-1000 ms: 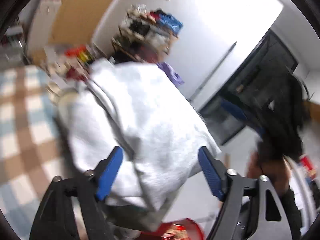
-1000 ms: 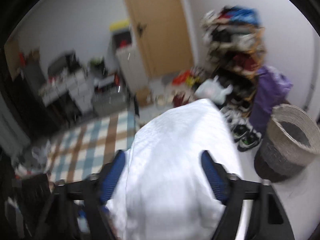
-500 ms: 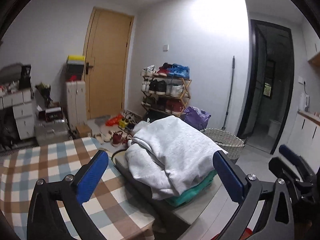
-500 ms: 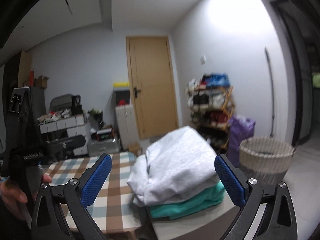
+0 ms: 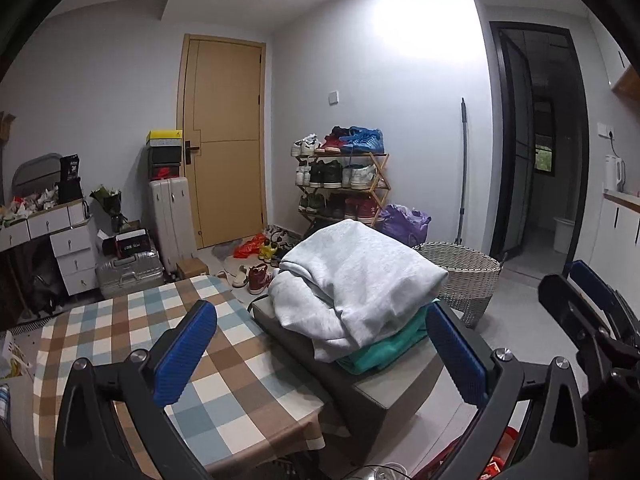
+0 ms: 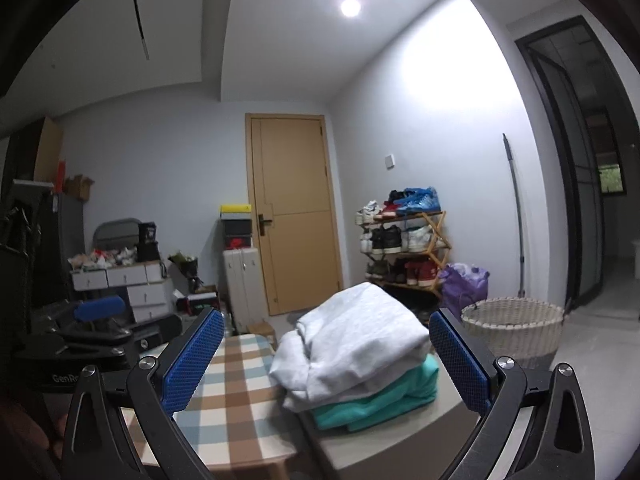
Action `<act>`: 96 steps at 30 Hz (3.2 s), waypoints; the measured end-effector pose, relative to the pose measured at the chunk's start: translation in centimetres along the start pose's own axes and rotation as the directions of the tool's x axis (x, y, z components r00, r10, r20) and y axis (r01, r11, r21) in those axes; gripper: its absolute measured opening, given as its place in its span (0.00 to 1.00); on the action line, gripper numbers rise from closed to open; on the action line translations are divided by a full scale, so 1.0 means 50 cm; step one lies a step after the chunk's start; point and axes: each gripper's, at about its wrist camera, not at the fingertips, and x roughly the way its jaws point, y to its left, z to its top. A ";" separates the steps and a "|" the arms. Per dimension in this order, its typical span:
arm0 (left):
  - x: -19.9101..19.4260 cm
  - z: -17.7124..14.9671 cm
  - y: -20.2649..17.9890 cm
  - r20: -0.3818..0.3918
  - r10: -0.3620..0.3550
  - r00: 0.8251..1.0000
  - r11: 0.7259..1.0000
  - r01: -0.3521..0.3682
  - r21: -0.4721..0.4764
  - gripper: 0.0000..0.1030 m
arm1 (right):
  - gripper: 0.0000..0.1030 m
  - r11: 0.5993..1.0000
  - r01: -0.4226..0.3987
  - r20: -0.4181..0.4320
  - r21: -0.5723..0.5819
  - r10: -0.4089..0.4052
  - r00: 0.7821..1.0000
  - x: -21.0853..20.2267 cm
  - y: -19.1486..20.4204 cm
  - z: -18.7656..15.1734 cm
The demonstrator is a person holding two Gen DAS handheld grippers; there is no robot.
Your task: Fold large clothes
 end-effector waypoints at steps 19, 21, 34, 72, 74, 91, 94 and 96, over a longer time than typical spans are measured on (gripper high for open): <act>0.008 -0.007 -0.027 -0.005 -0.005 1.000 1.000 0.006 0.007 0.99 | 1.00 1.000 0.030 0.000 0.001 -0.030 1.000 -0.015 -0.020 -0.019; 0.006 -0.005 -0.028 -0.002 -0.005 1.000 1.000 0.005 0.006 0.99 | 1.00 1.000 0.030 -0.007 0.007 -0.030 1.000 -0.015 -0.024 -0.019; -0.010 0.001 -0.032 0.016 -0.007 1.000 1.000 0.007 0.024 0.99 | 1.00 0.999 0.014 -0.016 0.037 -0.013 1.000 -0.019 -0.033 -0.017; 0.000 -0.002 -0.040 0.000 -0.026 1.000 1.000 0.026 0.009 0.99 | 1.00 0.997 -0.012 -0.052 0.081 0.017 0.998 -0.012 -0.040 -0.023; 0.001 -0.003 -0.041 0.000 -0.027 1.000 1.000 0.027 0.011 0.99 | 1.00 0.997 -0.014 -0.055 0.081 0.018 0.998 -0.011 -0.039 -0.024; 0.002 -0.007 -0.053 0.002 -0.024 1.000 0.999 0.024 0.028 0.99 | 1.00 0.996 -0.009 -0.056 0.094 0.015 0.998 -0.016 -0.045 -0.026; 0.005 -0.007 -0.053 -0.005 -0.027 1.000 0.999 0.027 0.027 0.99 | 1.00 0.995 -0.012 -0.061 0.101 0.019 0.998 -0.016 -0.046 -0.025; 0.004 -0.007 -0.051 -0.002 -0.031 1.000 0.999 0.031 0.027 0.99 | 1.00 0.995 -0.017 -0.064 0.103 0.023 0.998 -0.015 -0.045 -0.027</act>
